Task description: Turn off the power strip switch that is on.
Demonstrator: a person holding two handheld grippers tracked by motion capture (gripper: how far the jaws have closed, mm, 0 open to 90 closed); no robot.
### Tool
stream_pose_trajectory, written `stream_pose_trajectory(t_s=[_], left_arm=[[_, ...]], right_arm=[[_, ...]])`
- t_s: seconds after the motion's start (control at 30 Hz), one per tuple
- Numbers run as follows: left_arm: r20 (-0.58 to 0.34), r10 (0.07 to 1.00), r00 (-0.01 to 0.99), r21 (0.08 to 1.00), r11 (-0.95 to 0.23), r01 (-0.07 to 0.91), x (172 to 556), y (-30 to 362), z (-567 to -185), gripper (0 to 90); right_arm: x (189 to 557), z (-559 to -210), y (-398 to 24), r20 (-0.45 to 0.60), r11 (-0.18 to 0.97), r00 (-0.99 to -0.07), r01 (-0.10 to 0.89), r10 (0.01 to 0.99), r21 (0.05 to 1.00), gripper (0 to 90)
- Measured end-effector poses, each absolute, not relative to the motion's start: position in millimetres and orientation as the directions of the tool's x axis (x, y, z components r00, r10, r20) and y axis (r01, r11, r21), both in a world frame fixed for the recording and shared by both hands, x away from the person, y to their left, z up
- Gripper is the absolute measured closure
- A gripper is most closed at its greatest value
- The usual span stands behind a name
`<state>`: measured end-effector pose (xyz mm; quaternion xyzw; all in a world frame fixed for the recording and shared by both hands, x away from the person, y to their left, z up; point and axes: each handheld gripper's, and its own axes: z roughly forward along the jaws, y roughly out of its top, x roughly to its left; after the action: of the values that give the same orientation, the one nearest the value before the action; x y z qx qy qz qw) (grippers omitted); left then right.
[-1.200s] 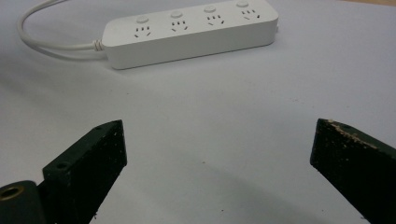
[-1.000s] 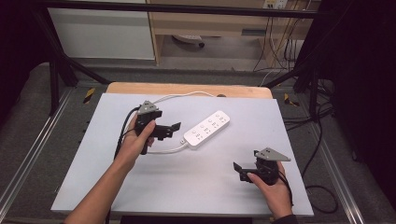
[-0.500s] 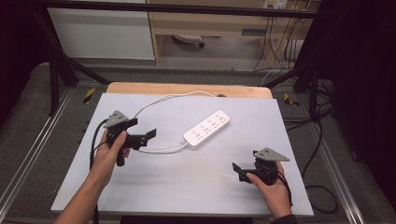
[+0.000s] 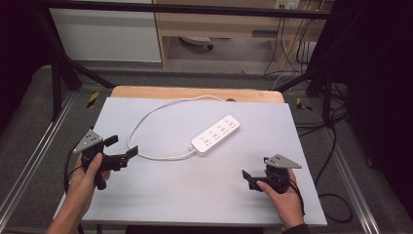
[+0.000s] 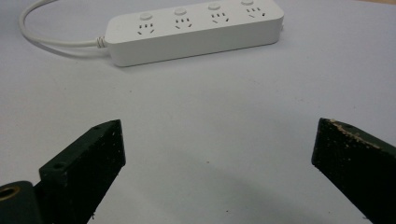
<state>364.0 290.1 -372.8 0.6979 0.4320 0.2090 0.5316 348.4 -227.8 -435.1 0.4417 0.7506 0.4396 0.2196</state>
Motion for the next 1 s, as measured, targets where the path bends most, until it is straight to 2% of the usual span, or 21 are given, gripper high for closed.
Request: stream_pose_trajectory(t_s=[0.47,1.0], left_arm=[[-0.162,0.835,0.525,0.932,-0.046,0.361,342.6,316.3,-376.4,4.9],[-0.162,0.866,0.473,0.921,-0.04,0.387,327.7,346.3,-393.7,5.0]], right_arm=[[347.7,-434.4,-228.6,0.061,0.218,-0.512,0.468,0.857,0.857,3.3],[347.2,-434.9,-228.1,0.051,0.232,-0.525,0.459,0.849,0.857,2.7]])
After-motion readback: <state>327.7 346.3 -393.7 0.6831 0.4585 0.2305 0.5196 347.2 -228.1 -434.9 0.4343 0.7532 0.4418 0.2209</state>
